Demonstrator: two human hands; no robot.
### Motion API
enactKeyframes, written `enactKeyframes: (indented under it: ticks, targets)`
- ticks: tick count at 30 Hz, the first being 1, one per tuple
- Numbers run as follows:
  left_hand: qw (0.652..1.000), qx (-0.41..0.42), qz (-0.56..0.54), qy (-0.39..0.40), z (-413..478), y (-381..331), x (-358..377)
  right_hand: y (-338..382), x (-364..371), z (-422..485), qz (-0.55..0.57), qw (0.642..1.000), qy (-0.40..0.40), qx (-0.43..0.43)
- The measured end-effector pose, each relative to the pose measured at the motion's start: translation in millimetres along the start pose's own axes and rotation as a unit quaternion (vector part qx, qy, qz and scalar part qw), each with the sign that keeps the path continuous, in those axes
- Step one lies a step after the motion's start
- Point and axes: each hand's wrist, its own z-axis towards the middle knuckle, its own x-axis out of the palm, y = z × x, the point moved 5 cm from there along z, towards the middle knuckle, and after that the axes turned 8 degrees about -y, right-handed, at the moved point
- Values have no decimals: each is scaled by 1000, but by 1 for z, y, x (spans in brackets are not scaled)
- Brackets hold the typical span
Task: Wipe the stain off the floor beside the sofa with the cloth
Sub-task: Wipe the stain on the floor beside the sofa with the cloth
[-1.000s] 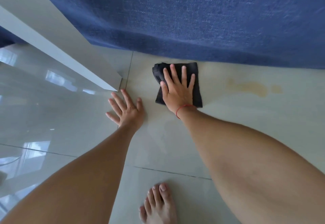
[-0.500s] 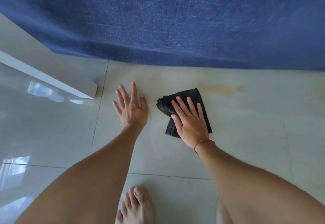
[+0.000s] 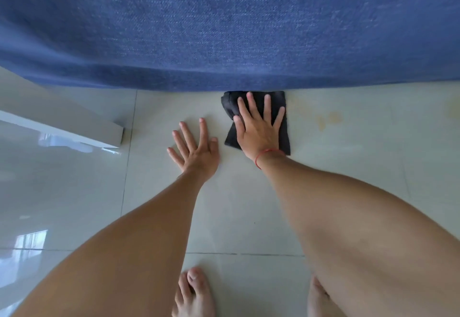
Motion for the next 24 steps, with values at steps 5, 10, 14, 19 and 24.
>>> enactKeyframes:
  ticks: [5, 10, 14, 19, 24]
  targets:
    - [1000, -8, -24, -3, 0, -1, -2, 4, 6, -29, 0, 995, 18, -94]
    - [995, 10, -61, -84, -5, -31, -4, -37, -3, -69, 17, 992, 15, -124]
    - [998, 49, -6, -25, -7, -55, 15, -94, -23, -80, -23, 998, -14, -48]
    - [999, 39, 6, 13, -4, -52, 16, -161, -43, -65, -44, 994, 10, 96]
    - [999, 42, 10, 20, -4, -55, 16, -145, -41, -26, -17, 987, -25, 161]
